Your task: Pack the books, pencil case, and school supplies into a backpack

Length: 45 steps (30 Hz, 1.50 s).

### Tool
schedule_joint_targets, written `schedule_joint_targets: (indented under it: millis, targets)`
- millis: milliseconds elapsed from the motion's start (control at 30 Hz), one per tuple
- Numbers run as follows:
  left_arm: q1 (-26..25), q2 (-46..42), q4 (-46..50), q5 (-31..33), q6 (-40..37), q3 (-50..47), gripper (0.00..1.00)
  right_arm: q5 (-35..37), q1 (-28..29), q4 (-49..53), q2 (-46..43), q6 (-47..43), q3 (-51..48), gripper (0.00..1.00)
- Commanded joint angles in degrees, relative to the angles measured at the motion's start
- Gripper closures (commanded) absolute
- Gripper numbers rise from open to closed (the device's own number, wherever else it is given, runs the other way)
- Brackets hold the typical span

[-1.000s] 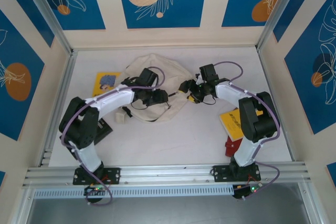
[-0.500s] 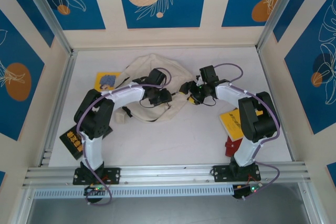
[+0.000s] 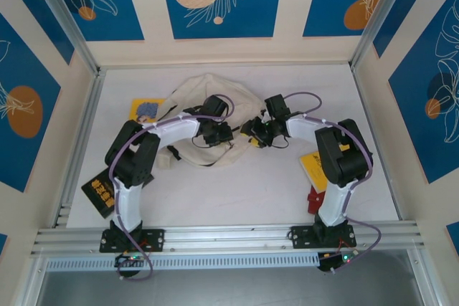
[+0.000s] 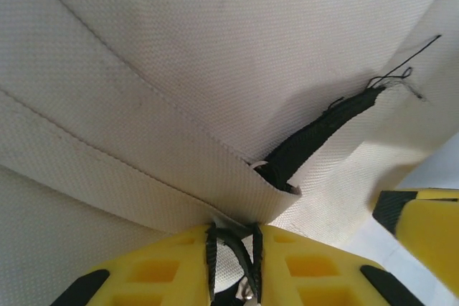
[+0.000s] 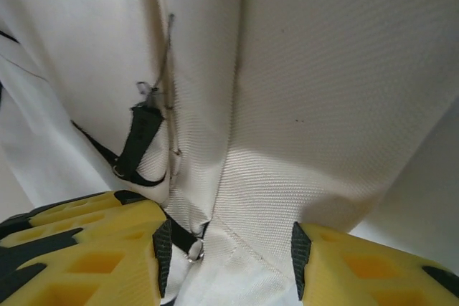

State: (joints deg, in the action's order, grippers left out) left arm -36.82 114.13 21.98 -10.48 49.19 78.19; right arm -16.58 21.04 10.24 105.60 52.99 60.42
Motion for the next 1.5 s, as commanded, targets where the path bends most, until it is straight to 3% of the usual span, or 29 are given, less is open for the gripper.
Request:
schedule_joint_targets:
  millis: [0,433,767,1167,1300,1467]
  targets:
    - [-0.45,1.67,1.48,-1.2,-0.22,2.09,0.77,-1.92,0.59,-0.31,1.89,0.66,2.44,0.5]
    - [-0.46,-3.6,1.93,0.62,-1.9,-2.21,1.0,3.03,1.1,2.0,4.11,1.55,2.14,0.53]
    - [-0.44,-11.54,4.16,7.41,-7.56,-9.74,1.0,12.52,2.12,9.78,5.5,2.21,4.02,0.64]
    - [-0.04,-21.84,9.34,17.92,-13.34,-18.34,1.0,17.91,1.47,10.4,5.97,3.23,4.25,0.67]
    - [-0.14,-22.46,3.62,10.18,-16.42,-20.18,1.0,12.5,1.01,6.82,5.49,2.32,5.38,0.67]
    - [-1.57,-20.39,-0.89,0.52,-19.6,-17.42,1.0,10.89,1.31,5.84,-0.74,2.75,4.24,0.59]
